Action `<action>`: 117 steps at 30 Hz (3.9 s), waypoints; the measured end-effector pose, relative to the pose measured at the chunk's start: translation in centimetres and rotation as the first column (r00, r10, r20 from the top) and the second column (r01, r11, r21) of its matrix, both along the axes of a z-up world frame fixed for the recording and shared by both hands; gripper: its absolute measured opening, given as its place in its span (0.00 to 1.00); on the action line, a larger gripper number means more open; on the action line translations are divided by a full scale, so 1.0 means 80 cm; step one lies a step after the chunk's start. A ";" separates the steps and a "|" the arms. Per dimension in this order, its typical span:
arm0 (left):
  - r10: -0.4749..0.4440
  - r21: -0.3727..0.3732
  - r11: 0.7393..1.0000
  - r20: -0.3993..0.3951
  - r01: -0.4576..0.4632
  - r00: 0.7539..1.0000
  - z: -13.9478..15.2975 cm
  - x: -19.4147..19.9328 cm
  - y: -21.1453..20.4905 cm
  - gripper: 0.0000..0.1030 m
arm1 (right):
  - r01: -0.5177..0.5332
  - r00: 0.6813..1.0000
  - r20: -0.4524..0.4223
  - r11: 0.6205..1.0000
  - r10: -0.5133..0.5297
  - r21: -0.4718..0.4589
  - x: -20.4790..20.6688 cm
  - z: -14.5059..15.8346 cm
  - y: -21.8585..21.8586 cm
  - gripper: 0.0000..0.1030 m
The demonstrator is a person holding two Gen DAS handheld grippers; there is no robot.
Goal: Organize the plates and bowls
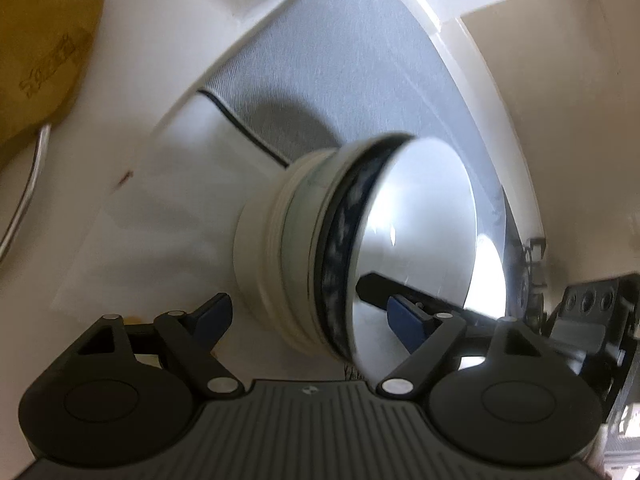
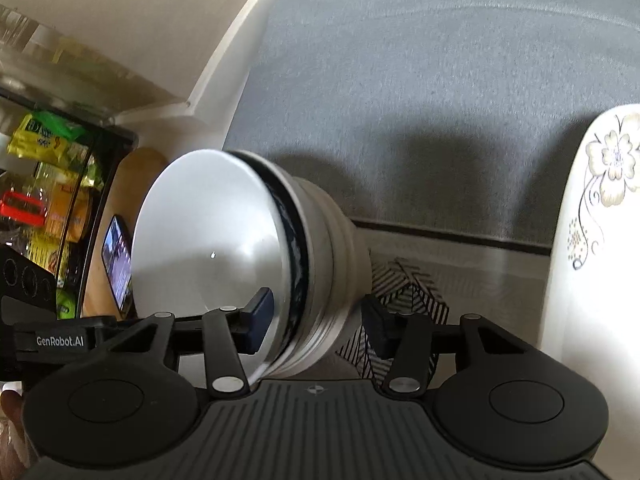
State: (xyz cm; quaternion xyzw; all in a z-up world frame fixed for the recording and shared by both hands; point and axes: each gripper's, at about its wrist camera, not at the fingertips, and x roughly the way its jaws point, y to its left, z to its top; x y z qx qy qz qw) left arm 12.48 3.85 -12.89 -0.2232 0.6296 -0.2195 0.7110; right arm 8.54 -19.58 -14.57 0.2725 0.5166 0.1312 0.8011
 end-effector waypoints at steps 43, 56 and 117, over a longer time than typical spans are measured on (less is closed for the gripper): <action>0.070 0.241 0.963 0.212 -0.121 0.975 0.019 0.007 0.013 1.00 | 0.000 0.993 0.118 0.989 0.017 -0.146 0.019 0.023 0.024 0.83; 0.115 0.188 0.969 0.246 -0.164 0.963 0.013 0.013 0.024 1.00 | 0.048 0.997 0.058 0.995 -0.044 -0.086 0.036 0.000 0.014 0.86; 0.120 0.149 0.975 0.282 -0.167 0.952 0.007 0.011 0.026 1.00 | 0.056 0.998 0.025 0.987 -0.060 0.152 0.007 -0.009 -0.045 1.00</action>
